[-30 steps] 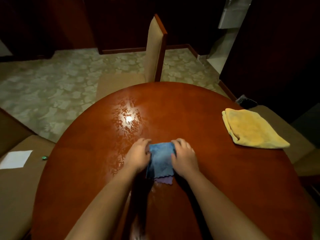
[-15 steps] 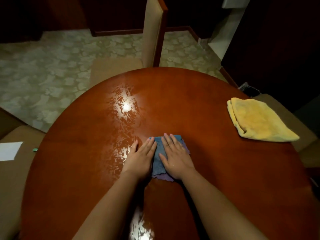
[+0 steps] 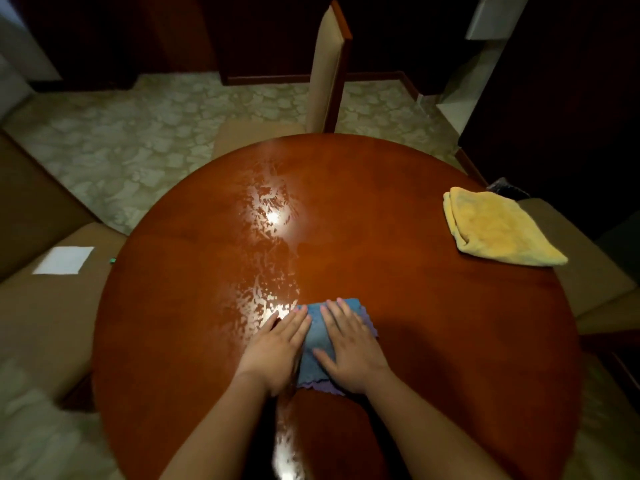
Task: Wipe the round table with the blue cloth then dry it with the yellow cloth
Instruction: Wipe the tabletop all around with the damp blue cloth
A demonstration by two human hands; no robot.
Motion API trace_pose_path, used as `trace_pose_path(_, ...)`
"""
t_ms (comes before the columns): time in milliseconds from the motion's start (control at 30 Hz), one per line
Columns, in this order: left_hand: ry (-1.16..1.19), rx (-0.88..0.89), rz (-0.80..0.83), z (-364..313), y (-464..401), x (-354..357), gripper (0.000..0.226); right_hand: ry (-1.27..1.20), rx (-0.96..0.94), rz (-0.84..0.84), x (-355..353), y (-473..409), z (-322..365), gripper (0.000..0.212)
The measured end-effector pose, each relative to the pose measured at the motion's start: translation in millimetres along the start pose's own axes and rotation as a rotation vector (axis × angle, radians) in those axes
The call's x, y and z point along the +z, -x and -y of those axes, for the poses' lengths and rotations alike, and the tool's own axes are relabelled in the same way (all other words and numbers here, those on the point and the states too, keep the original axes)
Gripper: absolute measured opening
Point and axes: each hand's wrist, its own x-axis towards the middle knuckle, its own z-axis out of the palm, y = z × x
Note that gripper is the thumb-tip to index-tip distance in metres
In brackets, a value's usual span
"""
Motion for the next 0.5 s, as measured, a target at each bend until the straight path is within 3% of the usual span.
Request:
trace_pose_path(67, 0.006, -0.014, -0.049, -6, 27, 3, 0.057, 0.026, -0.051, 0.030, 8, 19, 12, 0.079)
trace_pose_path(200, 0.102, -0.083, 0.082, -10, 78, 14, 0.052, 0.025, -0.117, 0.119, 15, 42, 41, 0.087)
trace_pose_path(500, 0.136, -0.198, 0.078, 7, 146, 35, 0.053, 0.005, -0.269, 0.136, 28, 46, 100, 0.080)
